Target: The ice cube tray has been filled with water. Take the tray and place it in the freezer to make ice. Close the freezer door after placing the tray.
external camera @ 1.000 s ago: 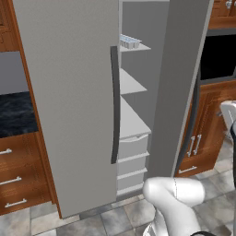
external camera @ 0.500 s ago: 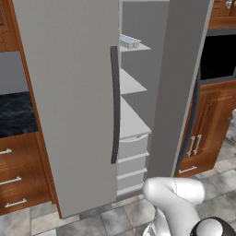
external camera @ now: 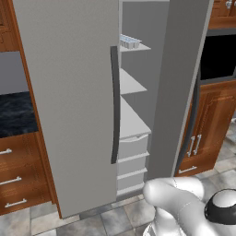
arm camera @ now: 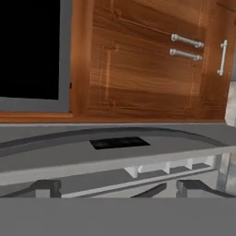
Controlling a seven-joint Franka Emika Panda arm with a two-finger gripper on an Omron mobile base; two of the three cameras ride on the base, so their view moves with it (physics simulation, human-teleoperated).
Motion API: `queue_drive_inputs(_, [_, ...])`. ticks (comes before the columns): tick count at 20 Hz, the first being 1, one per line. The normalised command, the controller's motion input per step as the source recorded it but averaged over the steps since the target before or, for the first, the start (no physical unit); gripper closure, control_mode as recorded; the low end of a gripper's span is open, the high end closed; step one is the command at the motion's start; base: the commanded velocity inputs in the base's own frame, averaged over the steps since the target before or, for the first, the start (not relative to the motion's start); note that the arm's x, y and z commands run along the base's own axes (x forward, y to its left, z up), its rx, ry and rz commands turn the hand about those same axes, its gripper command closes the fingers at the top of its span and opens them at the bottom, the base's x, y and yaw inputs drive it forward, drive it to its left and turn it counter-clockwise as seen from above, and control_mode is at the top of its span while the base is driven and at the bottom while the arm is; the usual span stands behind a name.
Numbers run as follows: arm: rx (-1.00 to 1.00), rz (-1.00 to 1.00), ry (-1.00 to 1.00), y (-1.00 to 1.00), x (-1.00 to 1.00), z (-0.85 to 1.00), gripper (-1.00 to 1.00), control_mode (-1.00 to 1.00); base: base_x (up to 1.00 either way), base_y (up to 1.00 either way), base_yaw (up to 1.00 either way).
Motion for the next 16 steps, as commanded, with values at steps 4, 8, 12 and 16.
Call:
queue_drive_inputs(4, [0.06, 0.05, 0.02, -0.01, 0.63, -0.50, -1.00, -1.00, 0.00, 0.00, 0.00])
queue_drive_inputs(8, [0.01, 0.05, 0.00, 0.00, 0.47, -0.43, -1.00, -1.00, 0.00, 0.00, 0.00])
queue_drive_inputs(12, [0.00, 0.02, 0.00, 0.07, 0.30, -0.43, -1.00, -1.00, 0.00, 0.00, 0.00])
queue_drive_inputs(16, [-0.01, 0.04, -0.02, 0.23, 0.13, -0.41, -1.00, -1.00, 0.00, 0.00, 0.00])
